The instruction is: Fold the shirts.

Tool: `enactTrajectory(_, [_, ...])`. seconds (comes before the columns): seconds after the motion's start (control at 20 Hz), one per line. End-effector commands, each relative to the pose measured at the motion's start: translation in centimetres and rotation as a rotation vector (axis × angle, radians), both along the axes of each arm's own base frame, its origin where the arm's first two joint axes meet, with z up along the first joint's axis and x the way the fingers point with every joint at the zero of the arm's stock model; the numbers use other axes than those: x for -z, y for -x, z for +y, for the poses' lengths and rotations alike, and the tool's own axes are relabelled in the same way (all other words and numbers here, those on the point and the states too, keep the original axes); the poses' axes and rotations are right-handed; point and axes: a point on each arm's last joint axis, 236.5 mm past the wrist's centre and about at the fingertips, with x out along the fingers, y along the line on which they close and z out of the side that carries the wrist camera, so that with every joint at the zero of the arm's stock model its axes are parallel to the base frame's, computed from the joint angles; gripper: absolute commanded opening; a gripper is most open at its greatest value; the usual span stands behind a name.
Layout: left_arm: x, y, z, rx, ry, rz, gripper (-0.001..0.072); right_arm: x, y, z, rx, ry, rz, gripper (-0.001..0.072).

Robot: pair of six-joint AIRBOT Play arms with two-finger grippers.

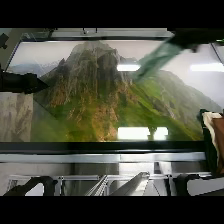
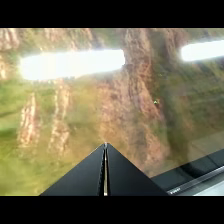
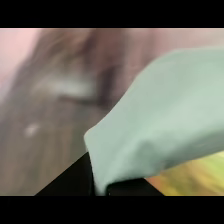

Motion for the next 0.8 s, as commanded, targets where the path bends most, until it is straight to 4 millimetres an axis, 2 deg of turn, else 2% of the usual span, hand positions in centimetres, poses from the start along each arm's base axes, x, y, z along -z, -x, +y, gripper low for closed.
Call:
enactTrajectory(0.0, [0.1, 0.2, -0.1, 0.01, -0.002, 0.006, 0.0016, -4.5, 10.5, -16.4, 0.43, 0.072, 0.125, 0.0022])
enactTrajectory(0.1, [0.1, 0.2, -0.1, 0.011, -0.002, 0.008, 0.0016, -5.3, 14.5, -20.4, 0.537, 0.056, 0.162, 0.0022])
enactTrajectory(0.15, [0.1, 0.2, -0.1, 0.011, -0.001, 0.008, 0.0016, -4.8, 16.4, -21.9, 0.58, 0.038, 0.208, 0.0021])
enactTrajectory(0.2, [0.1, 0.2, -0.1, 0.012, -0.002, 0.007, 0.0016, -3.8, 18.6, -23.1, 0.616, 0.02, 0.281, 0.0022])
enactTrajectory(0.35, [0.2, 0.3, -0.1, 0.014, -0.003, 0.008, 0.0016, -1.0, 24.7, -25.0, 0.677, -0.033, 0.501, 0.0022])
enactTrajectory(0.6, [0.2, 0.3, -0.1, 0.021, -0.006, 0.007, 0.0016, -2.8, 28.1, -27.1, 0.799, -0.01, 0.463, 0.0021])
enactTrajectory(0.75, [0.3, 0.6, -0.2, 0.027, -0.005, 0.016, 0.0016, -1.9, 30.8, -27.8, 0.847, 0.057, 0.527, 0.0021])
